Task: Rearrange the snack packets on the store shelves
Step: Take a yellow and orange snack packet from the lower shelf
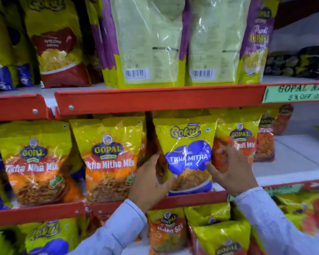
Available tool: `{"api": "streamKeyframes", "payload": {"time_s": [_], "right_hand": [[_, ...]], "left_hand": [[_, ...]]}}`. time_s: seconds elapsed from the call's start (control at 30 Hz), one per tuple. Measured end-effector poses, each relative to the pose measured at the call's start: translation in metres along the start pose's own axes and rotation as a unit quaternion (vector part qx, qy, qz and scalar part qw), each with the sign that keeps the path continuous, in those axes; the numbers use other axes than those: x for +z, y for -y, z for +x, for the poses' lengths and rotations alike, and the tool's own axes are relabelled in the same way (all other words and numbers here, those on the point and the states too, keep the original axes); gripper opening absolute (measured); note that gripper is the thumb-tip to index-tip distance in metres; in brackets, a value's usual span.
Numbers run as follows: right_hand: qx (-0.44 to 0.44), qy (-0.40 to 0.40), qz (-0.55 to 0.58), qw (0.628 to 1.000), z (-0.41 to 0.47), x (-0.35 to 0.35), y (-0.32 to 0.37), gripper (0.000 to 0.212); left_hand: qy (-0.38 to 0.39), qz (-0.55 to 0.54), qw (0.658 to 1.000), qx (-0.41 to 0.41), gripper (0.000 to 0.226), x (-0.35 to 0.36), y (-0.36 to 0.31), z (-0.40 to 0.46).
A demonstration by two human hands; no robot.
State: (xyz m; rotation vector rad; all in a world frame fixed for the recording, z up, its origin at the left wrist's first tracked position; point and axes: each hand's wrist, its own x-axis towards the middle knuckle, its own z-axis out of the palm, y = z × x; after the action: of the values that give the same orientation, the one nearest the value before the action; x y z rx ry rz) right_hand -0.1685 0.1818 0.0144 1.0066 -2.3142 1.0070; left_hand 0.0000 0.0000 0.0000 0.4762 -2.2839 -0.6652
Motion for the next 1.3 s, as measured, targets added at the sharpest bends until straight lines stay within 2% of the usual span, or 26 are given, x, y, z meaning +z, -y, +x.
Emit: {"api": "streamKeyframes", "payload": {"time_s": [0.07,0.13,0.17,0.23,0.37,0.47,0.6,0.73,0.87,0.93,1.07,1.17,1.3], "right_hand": [[0.084,0.126,0.087,0.985,0.003,0.011,-0.013,0.070],[0.088,0.229,0.178,0.953,0.004,0.021,-0.028,0.086],[0.082,0.254,0.223,0.937,0.004,0.029,-0.037,0.084],[0.084,0.254,0.280,0.922,0.002,0.034,-0.045,0.082],[0.061,0.169,0.351,0.919,-0.011,0.023,-0.037,0.072],[0.022,0.091,0.372,0.923,-0.041,0.004,-0.013,0.065],[-0.017,0.063,0.343,0.937,-0.092,0.006,0.020,0.052],[-0.012,0.126,0.340,0.932,-0.145,0.039,0.053,0.041],[0.091,0.255,0.368,0.889,-0.201,0.117,0.047,0.055],[0.135,0.318,0.343,0.873,-0.225,0.164,0.033,0.054],[0.184,0.389,0.312,0.847,-0.238,0.239,0.033,0.060],[0.223,0.423,0.305,0.824,-0.231,0.274,0.039,0.065],[0.230,0.420,0.256,0.840,-0.224,0.291,0.050,0.053]], "left_hand": [[0.051,-0.028,0.997,-0.052,0.073,0.010,-0.002,0.005],[0.098,-0.050,0.990,-0.088,0.069,0.017,0.003,0.011],[0.112,-0.076,0.986,-0.100,0.068,0.022,0.006,0.011],[0.105,-0.130,0.979,-0.116,0.071,0.025,0.010,0.010],[0.040,-0.183,0.978,-0.089,0.075,0.017,0.005,-0.005],[0.000,-0.227,0.972,-0.056,0.070,-0.004,-0.001,-0.030],[0.003,-0.210,0.977,-0.045,0.059,-0.034,0.017,-0.078],[0.021,-0.180,0.977,-0.113,0.058,-0.037,0.070,-0.143],[0.066,-0.146,0.970,-0.180,0.060,-0.022,0.138,-0.205],[0.082,-0.156,0.957,-0.229,0.063,-0.012,0.172,-0.225],[0.115,-0.191,0.923,-0.313,0.069,0.014,0.239,-0.240],[0.156,-0.203,0.912,-0.322,0.061,0.028,0.283,-0.237],[0.172,-0.149,0.926,-0.302,0.053,0.019,0.280,-0.213]]}}
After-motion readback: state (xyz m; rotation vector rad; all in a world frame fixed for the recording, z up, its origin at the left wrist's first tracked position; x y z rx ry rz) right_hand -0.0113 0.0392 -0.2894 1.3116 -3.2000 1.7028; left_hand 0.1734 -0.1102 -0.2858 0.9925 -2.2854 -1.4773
